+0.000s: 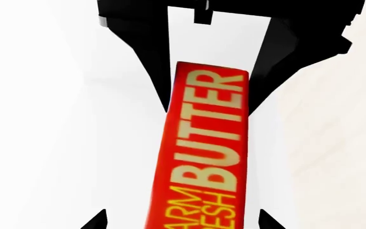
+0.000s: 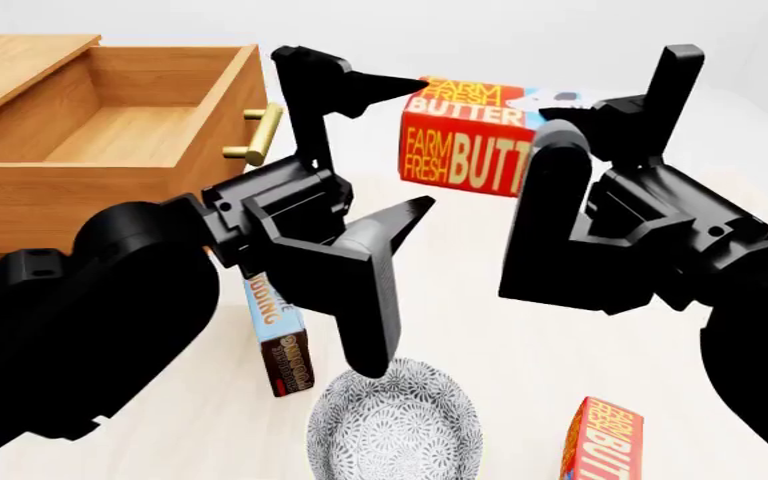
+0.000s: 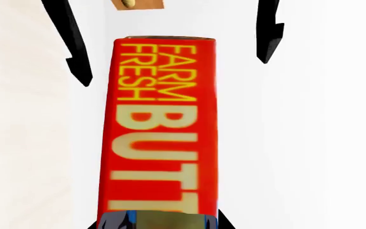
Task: Put the butter at the front in the top drawer of the cabinet and close it.
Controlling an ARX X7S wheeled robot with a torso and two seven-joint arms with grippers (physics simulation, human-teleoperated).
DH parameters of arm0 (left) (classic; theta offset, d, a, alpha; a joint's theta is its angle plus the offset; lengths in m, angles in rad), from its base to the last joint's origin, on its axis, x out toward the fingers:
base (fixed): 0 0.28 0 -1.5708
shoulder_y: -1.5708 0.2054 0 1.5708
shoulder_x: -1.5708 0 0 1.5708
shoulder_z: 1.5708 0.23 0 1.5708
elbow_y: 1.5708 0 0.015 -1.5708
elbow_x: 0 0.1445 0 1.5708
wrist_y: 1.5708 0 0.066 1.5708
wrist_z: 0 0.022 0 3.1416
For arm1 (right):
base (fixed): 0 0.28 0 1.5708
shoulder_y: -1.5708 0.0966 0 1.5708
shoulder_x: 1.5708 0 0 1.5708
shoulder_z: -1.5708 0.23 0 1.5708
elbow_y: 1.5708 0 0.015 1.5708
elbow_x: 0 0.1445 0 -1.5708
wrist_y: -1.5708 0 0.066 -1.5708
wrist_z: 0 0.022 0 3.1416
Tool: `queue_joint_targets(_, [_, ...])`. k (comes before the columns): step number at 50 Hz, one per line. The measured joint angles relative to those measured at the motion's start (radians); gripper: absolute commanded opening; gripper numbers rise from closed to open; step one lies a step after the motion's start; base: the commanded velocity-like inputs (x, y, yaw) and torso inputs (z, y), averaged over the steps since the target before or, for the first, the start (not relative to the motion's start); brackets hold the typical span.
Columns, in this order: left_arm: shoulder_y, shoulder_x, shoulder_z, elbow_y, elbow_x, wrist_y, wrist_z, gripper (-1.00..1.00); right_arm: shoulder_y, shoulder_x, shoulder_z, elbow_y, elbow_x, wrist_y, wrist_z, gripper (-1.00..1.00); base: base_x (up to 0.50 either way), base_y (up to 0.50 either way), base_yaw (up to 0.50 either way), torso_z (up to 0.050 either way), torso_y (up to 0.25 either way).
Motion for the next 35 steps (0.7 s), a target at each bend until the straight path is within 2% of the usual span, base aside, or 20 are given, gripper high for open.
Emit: queue_joint_targets(35, [0.020,0.015,0.012,-0.030,-0.002,0.026,-0.007,1.00,-0.015,0.014,0.065,-0.066,0.060,-0.027,-0.007,-1.00,0.00,0.00,0.00,0.000,0.001])
